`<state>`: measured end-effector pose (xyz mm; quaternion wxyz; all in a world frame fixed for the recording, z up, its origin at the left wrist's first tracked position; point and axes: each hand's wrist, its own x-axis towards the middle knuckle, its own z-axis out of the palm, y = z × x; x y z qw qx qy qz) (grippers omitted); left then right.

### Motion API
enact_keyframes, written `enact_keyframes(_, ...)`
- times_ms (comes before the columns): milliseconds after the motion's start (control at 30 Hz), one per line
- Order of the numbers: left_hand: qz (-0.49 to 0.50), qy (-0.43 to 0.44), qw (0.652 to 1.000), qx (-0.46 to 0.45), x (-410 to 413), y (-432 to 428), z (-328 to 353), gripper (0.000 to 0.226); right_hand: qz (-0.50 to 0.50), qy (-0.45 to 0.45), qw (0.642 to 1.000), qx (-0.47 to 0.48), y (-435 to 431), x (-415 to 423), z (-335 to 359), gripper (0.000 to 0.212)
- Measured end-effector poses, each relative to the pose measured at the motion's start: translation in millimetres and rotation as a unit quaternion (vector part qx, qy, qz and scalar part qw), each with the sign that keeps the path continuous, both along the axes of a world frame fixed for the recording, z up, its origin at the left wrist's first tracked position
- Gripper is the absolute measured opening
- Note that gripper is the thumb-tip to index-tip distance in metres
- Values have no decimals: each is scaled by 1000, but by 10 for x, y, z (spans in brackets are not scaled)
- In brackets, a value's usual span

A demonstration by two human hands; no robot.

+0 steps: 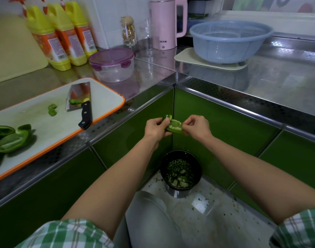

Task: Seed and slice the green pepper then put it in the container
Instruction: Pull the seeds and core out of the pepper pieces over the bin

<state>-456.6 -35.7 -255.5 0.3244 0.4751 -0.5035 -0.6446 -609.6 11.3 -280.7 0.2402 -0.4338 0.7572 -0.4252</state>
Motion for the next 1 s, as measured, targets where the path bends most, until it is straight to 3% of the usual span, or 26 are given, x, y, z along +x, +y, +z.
enact_keyframes(400, 17, 5, 999, 36, 56, -78, -62, 46, -33, 87, 991, 96, -31, -113, -154, 6)
enact_keyframes(500, 18, 3, 999, 44, 49, -98, -77, 45, -39, 81, 993, 78, -22, -131, -114, 17)
enact_keyframes(700, 20, 1, 999, 50, 7, -92, -77, 42, 106, 117, 986, -60, 13, 0, 82, 12)
enact_keyframes(833, 2, -3, 999, 37, -18, -68, -57, 32, 160, 196, 967, -35, -18, 143, 132, 8)
enact_keyframes(1000, -15, -25, 1000, 3, -13, -36, 2, 20, 142, 191, 971, -3, -53, 190, 161, 6)
